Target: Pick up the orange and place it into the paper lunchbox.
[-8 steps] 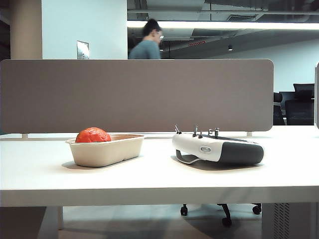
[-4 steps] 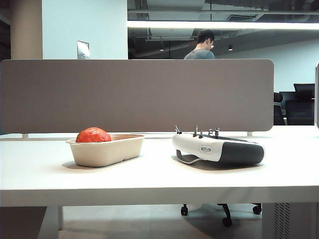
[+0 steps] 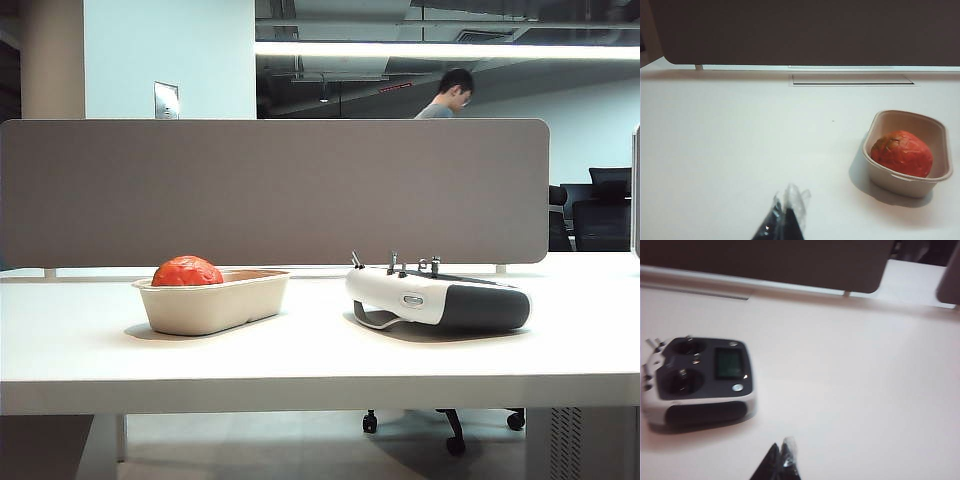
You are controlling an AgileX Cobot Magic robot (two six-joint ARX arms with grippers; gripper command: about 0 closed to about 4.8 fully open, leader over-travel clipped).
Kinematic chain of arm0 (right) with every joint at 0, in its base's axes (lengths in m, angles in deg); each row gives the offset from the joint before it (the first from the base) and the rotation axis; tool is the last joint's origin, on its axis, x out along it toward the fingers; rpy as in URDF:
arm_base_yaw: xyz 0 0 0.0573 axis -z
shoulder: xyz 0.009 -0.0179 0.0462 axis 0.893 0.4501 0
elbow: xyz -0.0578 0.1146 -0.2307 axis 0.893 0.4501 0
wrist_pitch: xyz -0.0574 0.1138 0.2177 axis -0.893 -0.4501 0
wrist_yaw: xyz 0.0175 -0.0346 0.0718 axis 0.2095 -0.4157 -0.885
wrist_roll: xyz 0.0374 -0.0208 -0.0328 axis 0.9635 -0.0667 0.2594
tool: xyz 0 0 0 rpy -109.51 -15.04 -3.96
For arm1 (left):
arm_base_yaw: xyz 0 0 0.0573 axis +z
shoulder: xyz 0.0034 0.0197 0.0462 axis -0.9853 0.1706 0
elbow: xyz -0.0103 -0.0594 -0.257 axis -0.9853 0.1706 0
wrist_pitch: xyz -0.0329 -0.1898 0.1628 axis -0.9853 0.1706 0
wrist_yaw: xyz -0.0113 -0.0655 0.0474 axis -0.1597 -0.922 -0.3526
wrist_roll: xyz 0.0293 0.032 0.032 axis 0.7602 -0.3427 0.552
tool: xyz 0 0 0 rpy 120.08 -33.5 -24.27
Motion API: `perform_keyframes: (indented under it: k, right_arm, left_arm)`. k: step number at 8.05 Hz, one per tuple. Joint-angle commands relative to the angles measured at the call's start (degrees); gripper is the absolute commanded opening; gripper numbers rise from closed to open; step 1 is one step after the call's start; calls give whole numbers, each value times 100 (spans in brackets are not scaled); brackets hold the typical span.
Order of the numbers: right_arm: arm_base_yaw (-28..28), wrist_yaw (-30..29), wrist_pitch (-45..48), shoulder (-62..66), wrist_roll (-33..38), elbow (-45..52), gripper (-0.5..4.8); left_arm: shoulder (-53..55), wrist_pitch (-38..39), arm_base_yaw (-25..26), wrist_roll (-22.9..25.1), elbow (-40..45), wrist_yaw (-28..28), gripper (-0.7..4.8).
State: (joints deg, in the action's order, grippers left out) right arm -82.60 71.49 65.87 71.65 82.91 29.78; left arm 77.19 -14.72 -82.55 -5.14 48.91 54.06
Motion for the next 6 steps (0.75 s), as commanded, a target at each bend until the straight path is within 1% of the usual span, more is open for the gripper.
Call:
perform_keyframes:
  k: [1,2,3,4,6]
  right_arm:
    - [835,-358,876,-1058,24,1102,-5]
    - [1043,-396,1419,-1060,35,1565,-5]
    - [1460,-662,1582,-1060,37,1567,-5]
    - [1593,-857,1578,-1060,37,1567,-4]
    - [1690,-907,1580,-1060,35,1565,-4]
  left_arm:
    - [-20,-57,-4,-37,11,-4,-5]
    - [-20,-35,-7,-37,11,0,-5]
    - [-20,-33,-7,-37,11,-2,-5]
    - [-20,-33,-7,-37,11,-2,-5]
    - [-20,-33,-7,-37,11,-2,-5]
